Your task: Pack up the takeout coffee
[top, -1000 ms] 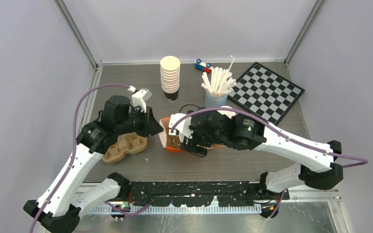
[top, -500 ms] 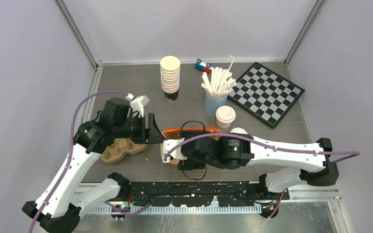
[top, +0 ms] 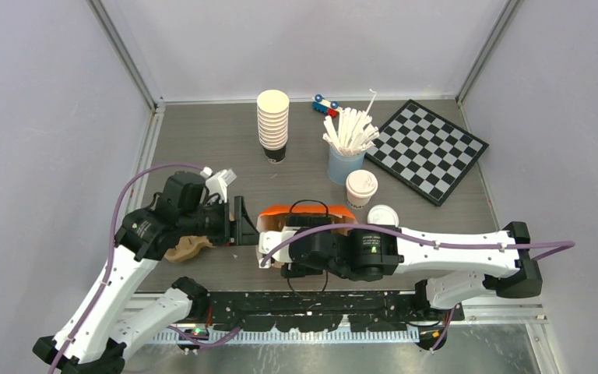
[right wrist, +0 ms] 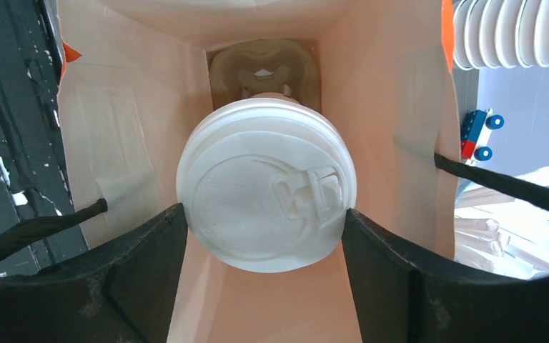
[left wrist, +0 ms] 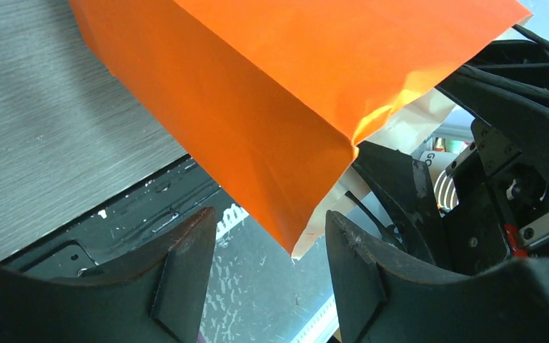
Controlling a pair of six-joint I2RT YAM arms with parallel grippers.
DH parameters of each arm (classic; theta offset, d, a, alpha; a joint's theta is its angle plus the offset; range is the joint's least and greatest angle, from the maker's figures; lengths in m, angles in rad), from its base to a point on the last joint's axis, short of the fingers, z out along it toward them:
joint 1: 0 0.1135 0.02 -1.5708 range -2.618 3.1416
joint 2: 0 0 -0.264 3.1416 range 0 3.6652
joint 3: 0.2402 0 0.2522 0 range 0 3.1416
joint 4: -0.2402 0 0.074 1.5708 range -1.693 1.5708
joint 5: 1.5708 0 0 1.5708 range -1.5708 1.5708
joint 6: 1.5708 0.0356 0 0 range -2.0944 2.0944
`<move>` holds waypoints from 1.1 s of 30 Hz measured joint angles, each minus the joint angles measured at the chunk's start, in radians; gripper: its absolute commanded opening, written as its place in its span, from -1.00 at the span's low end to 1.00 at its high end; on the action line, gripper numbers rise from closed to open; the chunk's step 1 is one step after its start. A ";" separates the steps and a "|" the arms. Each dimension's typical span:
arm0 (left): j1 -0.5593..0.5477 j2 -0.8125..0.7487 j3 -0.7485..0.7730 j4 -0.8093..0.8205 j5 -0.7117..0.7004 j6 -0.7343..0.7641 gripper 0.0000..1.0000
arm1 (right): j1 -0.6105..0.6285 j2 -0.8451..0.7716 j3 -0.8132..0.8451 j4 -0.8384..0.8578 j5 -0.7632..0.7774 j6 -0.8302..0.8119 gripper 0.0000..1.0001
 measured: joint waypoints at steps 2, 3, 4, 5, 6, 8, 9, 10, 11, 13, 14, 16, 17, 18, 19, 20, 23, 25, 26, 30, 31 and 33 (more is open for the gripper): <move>0.000 -0.002 -0.011 0.002 0.000 -0.005 0.11 | 0.003 0.000 -0.007 0.021 0.004 -0.002 0.41; 0.000 -0.003 -0.014 0.002 -0.001 -0.005 0.07 | 0.004 0.000 -0.010 0.032 0.008 -0.003 0.41; 0.000 -0.005 -0.016 0.003 -0.001 -0.004 0.03 | 0.004 0.000 -0.014 0.047 0.010 -0.004 0.41; 0.000 -0.005 -0.017 0.005 -0.002 -0.003 -0.01 | 0.005 0.000 -0.018 0.062 0.012 -0.005 0.41; 0.000 -0.005 -0.017 0.006 -0.005 0.000 -0.06 | 0.005 -0.001 -0.026 0.081 0.014 -0.005 0.41; 0.000 -0.005 -0.017 0.009 -0.008 0.008 -0.22 | 0.005 -0.003 -0.042 0.109 0.019 -0.005 0.41; 0.000 -0.005 -0.017 0.013 -0.009 0.016 -0.29 | 0.005 -0.003 -0.051 0.122 0.022 -0.006 0.41; 0.000 -0.005 -0.017 0.018 -0.009 0.021 -0.35 | 0.006 -0.005 -0.059 0.132 0.022 -0.006 0.40; 0.000 -0.005 -0.017 0.025 -0.010 0.026 -0.42 | 0.007 -0.006 -0.064 0.138 0.023 -0.006 0.41; 0.000 -0.004 -0.017 0.035 -0.011 0.039 -0.58 | 0.011 -0.011 -0.077 0.152 0.025 -0.008 0.41; 0.000 -0.003 -0.017 0.037 -0.011 0.044 -0.70 | 0.011 -0.014 -0.083 0.157 0.026 -0.009 0.41; 0.000 0.000 -0.017 0.045 -0.011 0.055 -0.95 | 0.012 -0.022 -0.095 0.165 0.030 -0.011 0.41; 0.000 0.001 -0.017 0.052 -0.014 0.066 -1.00 | 0.012 -0.028 -0.101 0.170 0.033 -0.013 0.41; 0.000 0.001 -0.017 0.061 -0.016 0.074 -1.00 | 0.013 -0.034 -0.107 0.175 0.037 -0.017 0.42; 0.000 0.001 -0.017 0.072 -0.020 0.079 -1.00 | 0.013 -0.039 -0.109 0.175 0.039 -0.022 0.42; 0.000 0.001 -0.017 0.083 -0.027 0.091 -1.00 | 0.013 -0.042 -0.110 0.180 0.043 -0.031 0.42; 0.000 -0.004 -0.014 0.104 -0.063 0.126 -1.00 | 0.013 -0.043 -0.109 0.200 0.048 -0.051 0.42; 0.000 -0.016 -0.013 0.119 -0.092 0.160 -1.00 | 0.011 -0.043 -0.109 0.208 0.049 -0.063 0.42; 0.000 -0.026 -0.015 0.130 -0.104 0.182 -1.00 | 0.011 -0.043 -0.109 0.212 0.052 -0.069 0.42; 0.000 -0.106 -0.063 0.192 -0.130 0.266 -1.00 | 0.009 -0.043 -0.109 0.231 0.064 -0.087 0.42; 0.000 -0.122 -0.076 0.204 -0.131 0.285 -1.00 | 0.008 -0.043 -0.109 0.233 0.069 -0.090 0.42; 0.000 -0.157 -0.100 0.219 -0.130 0.322 -1.00 | 0.004 -0.043 -0.109 0.235 0.076 -0.098 0.42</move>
